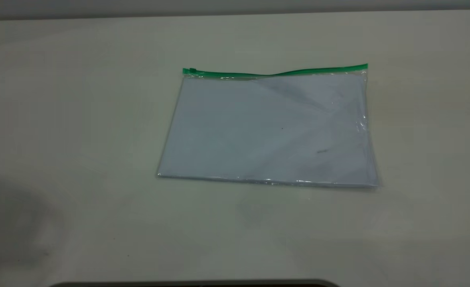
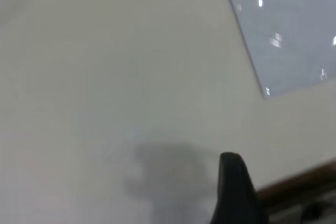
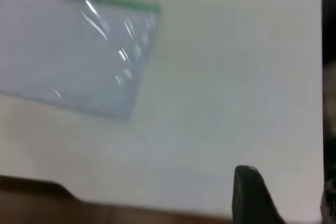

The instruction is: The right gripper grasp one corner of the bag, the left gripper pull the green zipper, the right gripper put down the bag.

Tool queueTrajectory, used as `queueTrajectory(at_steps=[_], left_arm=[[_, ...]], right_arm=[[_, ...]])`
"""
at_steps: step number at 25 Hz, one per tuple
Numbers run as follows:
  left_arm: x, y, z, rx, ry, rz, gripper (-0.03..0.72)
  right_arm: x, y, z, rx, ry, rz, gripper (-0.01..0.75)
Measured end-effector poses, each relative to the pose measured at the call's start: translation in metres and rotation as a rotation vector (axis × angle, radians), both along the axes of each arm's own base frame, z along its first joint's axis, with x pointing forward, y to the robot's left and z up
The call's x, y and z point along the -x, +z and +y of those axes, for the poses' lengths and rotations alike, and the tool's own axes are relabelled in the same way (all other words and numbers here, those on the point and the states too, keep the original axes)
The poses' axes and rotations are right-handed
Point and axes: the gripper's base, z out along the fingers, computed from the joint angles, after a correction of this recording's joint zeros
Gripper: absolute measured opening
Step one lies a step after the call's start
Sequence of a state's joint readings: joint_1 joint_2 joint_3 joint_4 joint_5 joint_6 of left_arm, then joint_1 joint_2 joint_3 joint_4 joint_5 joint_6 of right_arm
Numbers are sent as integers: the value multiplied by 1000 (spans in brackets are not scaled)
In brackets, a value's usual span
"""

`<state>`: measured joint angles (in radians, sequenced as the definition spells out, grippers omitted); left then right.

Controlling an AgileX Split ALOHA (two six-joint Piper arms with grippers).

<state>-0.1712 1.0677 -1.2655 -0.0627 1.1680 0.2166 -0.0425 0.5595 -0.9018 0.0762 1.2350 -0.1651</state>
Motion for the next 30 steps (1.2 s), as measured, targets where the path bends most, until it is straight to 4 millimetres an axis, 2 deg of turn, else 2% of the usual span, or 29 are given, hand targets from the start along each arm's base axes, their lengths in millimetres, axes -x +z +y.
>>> queueTrajectory(at_steps=[2, 5, 9, 15, 19, 23, 30], left_arm=[[8, -18, 1, -7, 3, 49, 532], [22, -47, 4, -16, 14, 134, 532], [41, -79, 7, -15, 48, 221, 532], [78, -127, 13, -26, 67, 312, 532], [99, -146, 18, -25, 69, 269, 532], [119, -156, 21, -12, 69, 203, 532], [148, -146, 26, 36, 65, -19, 532]], right_arm=[[15, -33, -4, -13, -80, 41, 359], [32, -67, -8, -5, -158, 55, 359], [40, -95, -8, -24, -179, 60, 359], [35, -101, -6, -40, -138, -2, 359], [34, -100, -5, -44, -121, -12, 359], [34, -100, -5, -44, -119, -12, 359], [34, -100, -5, -44, -119, -13, 359]])
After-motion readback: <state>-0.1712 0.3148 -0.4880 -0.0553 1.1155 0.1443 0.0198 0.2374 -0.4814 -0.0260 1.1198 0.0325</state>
